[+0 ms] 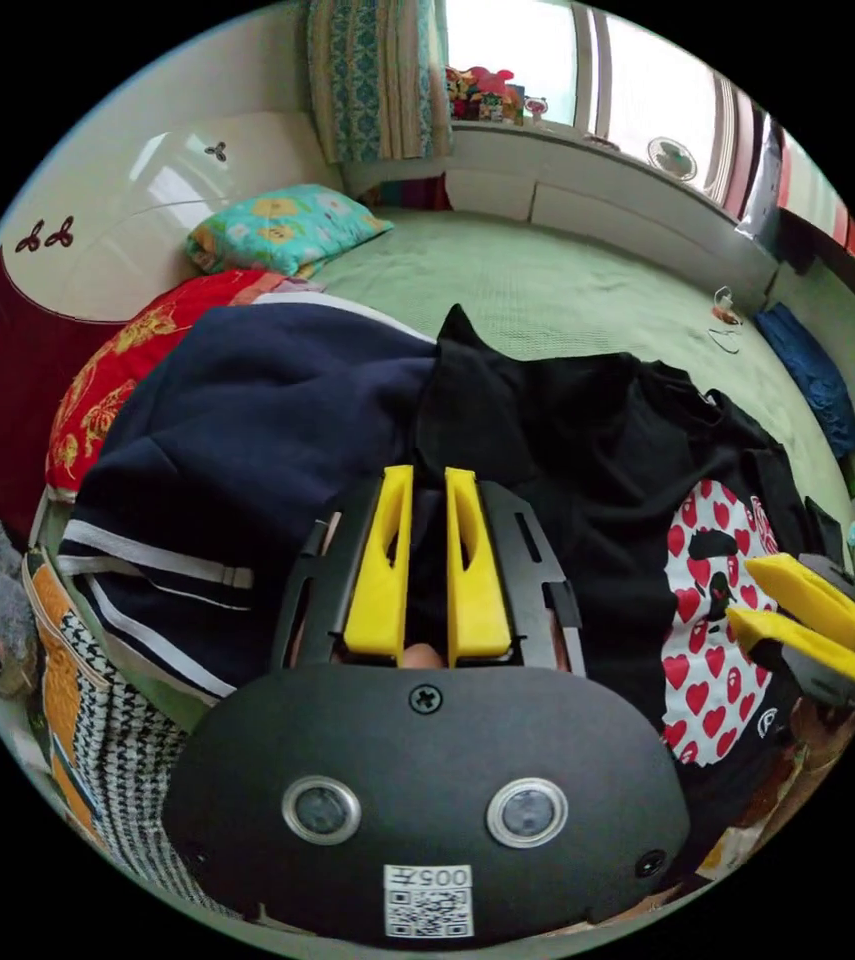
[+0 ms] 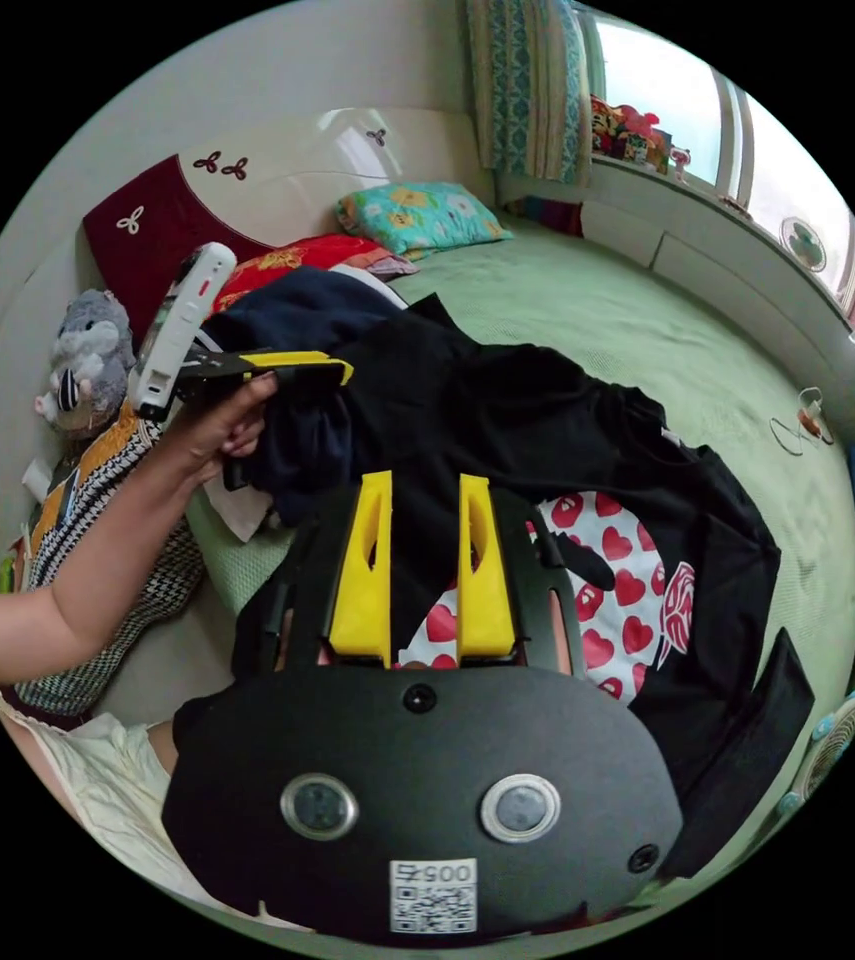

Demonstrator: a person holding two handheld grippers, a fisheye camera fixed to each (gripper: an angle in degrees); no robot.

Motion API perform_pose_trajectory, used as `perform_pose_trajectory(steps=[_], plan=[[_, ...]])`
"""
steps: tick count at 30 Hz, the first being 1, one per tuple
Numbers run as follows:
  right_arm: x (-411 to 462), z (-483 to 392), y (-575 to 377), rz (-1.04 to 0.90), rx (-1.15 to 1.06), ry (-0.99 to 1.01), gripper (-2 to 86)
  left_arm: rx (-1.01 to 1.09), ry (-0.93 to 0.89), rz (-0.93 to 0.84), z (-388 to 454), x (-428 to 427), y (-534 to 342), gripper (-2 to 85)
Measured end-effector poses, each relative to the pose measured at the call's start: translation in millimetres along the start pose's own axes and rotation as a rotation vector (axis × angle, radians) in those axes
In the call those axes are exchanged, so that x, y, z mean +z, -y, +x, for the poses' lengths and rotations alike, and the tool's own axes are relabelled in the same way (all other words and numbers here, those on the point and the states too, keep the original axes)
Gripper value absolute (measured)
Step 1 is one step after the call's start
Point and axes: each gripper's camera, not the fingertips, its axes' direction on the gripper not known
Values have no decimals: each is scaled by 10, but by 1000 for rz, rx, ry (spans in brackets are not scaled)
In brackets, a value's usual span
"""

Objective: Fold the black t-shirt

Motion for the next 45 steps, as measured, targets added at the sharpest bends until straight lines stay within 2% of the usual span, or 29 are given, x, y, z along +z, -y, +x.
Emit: perform_pose_trajectory(steps=[4,7,12,19,23,30,35,38,40,45], plan=[[-32,-32,-25,-2,-1,-7,93,-11,-56,16,-30,-110,27,49],[-89,-49,-70,-3,-12,-18,96,61,-74,84,111,-327,17,43],[-149,71,-157,-2,33,-17,96,349,-73,179,722,-636,-130,40],[-136,276,-262,-25,91,-26,92,624,-88,95,1378,-295,-490,45],[-81,341,-178,-34,90,-30,102,608,-118,28,1439,-99,-637,50],[83,206,521,61,-45,98,133,537,-193,65,1193,-171,-794,61],[503,8,1045,29,-104,104,126,515,-196,79,1054,-222,-850,59],[740,-60,1255,22,-74,122,97,497,-202,66,1009,-223,-821,58],[861,-28,1345,8,-29,120,23,482,-197,63,990,-223,-792,57],[676,347,1317,73,79,55,-15,455,-184,52,937,-227,-732,54]])
